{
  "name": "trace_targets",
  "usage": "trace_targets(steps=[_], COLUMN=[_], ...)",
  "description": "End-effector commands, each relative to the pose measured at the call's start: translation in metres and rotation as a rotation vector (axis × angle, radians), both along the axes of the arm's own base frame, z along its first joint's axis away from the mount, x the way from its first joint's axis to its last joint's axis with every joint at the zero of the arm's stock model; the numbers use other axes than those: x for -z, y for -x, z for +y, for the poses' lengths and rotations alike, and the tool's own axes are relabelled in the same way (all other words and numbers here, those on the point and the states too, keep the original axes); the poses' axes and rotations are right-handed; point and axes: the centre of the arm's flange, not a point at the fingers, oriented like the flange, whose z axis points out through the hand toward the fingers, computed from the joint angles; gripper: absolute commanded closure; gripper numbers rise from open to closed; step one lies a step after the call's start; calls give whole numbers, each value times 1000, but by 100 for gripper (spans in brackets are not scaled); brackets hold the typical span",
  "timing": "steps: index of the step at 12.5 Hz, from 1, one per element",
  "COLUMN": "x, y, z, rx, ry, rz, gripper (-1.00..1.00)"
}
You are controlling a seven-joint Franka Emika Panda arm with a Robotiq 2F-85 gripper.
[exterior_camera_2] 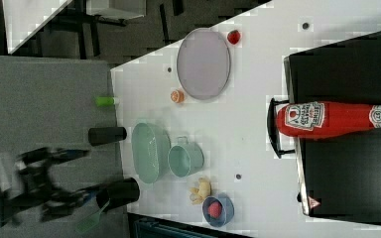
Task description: Pick Ketchup from oven and place it on table.
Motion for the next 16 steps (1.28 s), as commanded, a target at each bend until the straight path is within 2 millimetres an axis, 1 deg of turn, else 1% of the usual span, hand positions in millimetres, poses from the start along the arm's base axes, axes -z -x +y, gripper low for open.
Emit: trace_targets(steps=[1,2,4,7,9,11,13,14,16], x=[36,39,57,98,127,160,195,212,243], y=[-22,-24,-25,-26,-33,-40,-46,-49,-53], z=[-55,-78,-134,-209,-251,-282,-307,-318,-332], rx=[102,145,248,389,464,519,565,591,638], ry=[8,1,-17,-26,-4,28,51,53,35], rz=[56,37,41,69,57,58,75,71,74], gripper=[-100,-100,-100,-100,-100,-100,-100,-100,-100])
